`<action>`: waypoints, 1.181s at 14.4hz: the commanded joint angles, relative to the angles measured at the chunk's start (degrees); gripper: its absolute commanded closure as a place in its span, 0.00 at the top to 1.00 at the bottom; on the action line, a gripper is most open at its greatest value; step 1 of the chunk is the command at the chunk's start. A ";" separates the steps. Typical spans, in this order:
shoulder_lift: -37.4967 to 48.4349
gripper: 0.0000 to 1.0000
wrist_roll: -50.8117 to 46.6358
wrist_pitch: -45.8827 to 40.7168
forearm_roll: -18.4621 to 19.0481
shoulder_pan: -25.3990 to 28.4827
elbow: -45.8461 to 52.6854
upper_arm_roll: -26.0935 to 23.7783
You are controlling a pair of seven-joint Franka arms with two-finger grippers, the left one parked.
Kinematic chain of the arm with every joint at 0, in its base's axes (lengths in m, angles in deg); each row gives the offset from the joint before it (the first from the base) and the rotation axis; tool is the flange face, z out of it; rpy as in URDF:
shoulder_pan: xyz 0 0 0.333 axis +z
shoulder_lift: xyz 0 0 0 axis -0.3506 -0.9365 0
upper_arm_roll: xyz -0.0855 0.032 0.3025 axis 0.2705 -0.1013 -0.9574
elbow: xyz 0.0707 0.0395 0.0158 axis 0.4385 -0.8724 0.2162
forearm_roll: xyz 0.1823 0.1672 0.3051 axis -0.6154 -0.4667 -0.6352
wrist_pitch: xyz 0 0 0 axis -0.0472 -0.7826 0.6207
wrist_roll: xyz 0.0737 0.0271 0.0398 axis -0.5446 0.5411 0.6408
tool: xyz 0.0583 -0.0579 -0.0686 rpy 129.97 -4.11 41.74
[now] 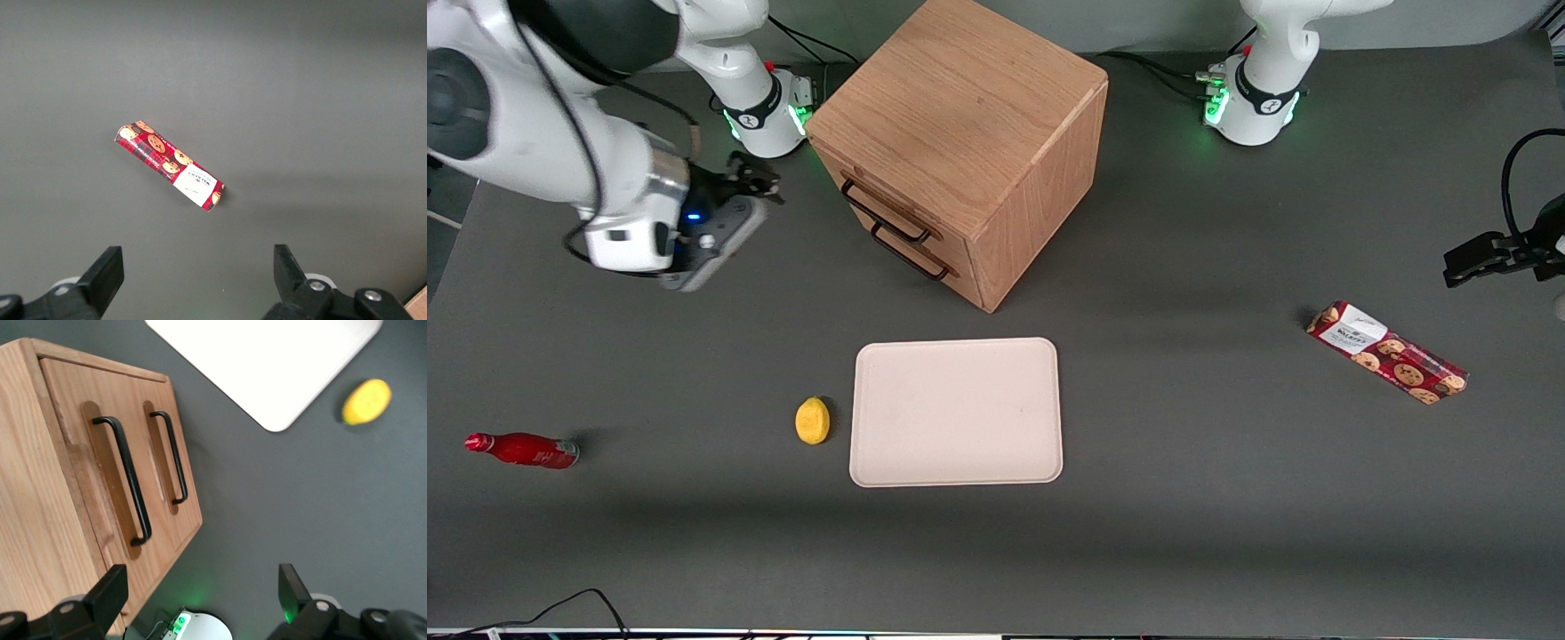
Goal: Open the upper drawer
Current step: 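Move the right gripper to the upper drawer's black handle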
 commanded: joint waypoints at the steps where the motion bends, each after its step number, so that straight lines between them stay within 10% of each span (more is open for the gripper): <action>1: -0.45 1.00 1.05 5.29 -1.26 -0.27 -4.15 -2.67; 17: 1.05 1.00 1.40 22.53 -4.69 -0.10 -21.12 -9.27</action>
